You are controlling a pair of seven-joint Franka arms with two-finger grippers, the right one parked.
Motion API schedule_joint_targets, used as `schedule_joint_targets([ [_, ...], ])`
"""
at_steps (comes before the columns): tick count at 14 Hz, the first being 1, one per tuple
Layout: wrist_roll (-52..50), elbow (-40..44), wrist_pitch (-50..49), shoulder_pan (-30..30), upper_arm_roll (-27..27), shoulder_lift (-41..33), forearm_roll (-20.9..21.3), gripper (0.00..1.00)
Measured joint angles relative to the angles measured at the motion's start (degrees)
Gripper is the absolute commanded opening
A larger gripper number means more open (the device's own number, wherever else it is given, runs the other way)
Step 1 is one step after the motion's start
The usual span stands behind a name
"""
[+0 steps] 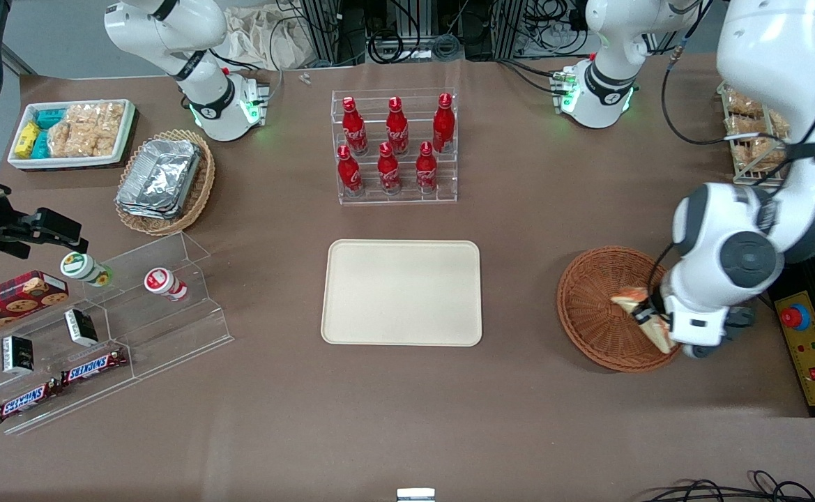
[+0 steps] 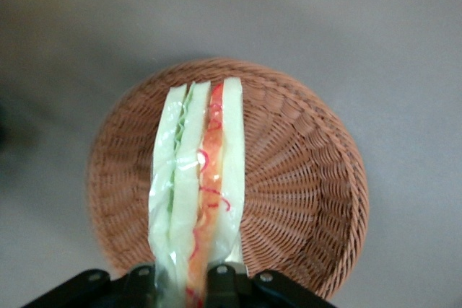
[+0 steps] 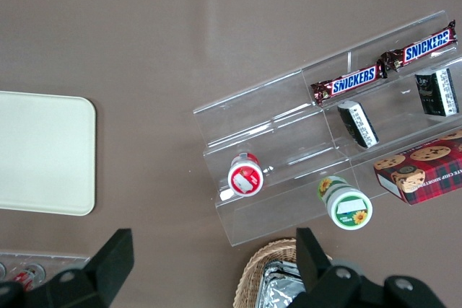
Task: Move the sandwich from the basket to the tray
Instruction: 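Lift the sandwich and carry it with the left gripper over the cream tray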
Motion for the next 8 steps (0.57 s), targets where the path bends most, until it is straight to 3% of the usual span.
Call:
schedule_joint_targets([
  [4,10.1,15.7,-20.9,0.0,-1.5,-1.6,-4.5,0.0],
  [8,10.9,18.4,-24.2,-0.4,-10.4,-1.7,-5.3,0.0],
])
